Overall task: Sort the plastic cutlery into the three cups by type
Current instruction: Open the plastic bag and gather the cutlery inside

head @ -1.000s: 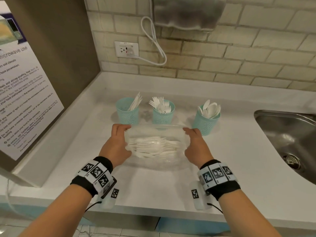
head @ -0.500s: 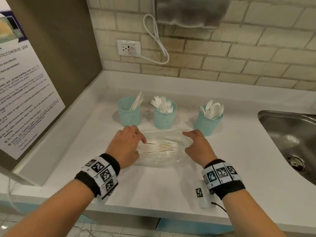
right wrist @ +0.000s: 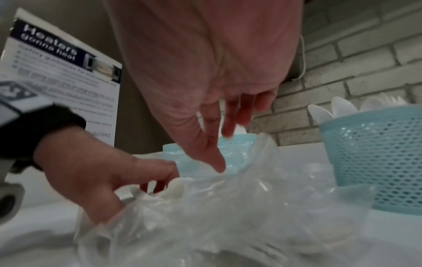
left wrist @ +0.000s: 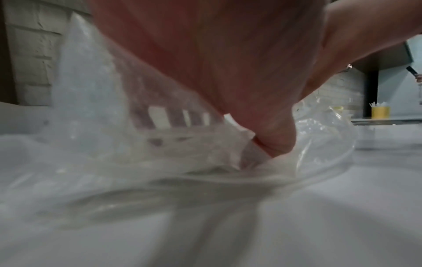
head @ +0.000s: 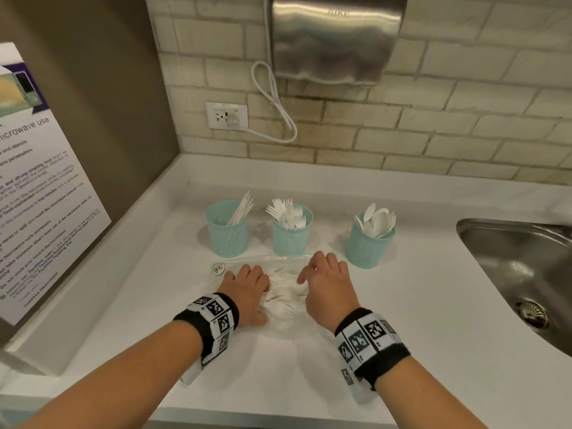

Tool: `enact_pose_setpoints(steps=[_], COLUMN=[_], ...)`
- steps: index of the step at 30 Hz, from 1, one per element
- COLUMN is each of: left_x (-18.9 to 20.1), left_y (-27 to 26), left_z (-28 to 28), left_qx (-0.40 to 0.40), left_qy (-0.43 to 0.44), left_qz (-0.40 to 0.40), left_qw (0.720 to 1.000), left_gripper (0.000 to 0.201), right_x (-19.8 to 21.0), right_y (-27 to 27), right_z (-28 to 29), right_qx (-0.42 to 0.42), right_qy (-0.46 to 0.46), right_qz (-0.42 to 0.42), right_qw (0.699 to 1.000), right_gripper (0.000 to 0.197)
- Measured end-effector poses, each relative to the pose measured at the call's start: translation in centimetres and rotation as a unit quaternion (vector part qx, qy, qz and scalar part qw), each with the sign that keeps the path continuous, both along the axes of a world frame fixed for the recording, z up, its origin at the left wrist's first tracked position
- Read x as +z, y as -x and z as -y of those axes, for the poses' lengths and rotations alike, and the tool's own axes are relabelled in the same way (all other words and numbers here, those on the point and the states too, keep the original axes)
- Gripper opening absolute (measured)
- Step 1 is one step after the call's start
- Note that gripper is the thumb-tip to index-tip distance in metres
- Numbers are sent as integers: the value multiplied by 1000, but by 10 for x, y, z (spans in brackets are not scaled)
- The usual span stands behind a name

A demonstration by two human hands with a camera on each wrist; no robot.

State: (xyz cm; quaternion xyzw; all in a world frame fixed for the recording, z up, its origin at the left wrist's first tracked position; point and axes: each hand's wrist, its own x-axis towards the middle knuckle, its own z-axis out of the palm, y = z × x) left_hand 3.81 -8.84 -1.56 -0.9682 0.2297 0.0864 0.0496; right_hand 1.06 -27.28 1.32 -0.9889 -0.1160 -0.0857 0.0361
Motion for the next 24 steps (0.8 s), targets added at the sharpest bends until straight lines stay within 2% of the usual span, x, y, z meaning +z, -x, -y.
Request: enact_pose_setpoints(steps=[2,4,6,9,13,18,21,24], left_x=[1,1,0,-2,0,-1,-1,-1], left_y=[2,4,6,4,2,-1,-5,-9], left_z=[1,1,1,0,8,10,6,3], left_qx=[-13,-24,-30,-23,4,44,62,65], left_qy=[-16,-19,-19,-17,-7,3,17,26], left_qz=[24,32,17,-2,-20,-62,-78,-98], left_qw=[999,999,999,1000,1000,997,995,993], left_gripper=[60,63,68,70,63,67,67,65], right_x=[1,0,-3,-8,-15,-14,-14,-17], right_y=[-5,-10,-12,-15,-15,-10,-6,-5], right_z=[1,4,3,1,-4,-2,5,11], right_qx=[-10,-15,-9,8,22,17,9,-7], right_qy=[36,99,114,68,-1,-61,-88,-80], right_qz=[-91,-136,-163,-174,-167,-194,-227,-229], right_qw=[995,986,980,982,986,979,970,970], right_gripper=[36,32,31,30,29,38,47,48])
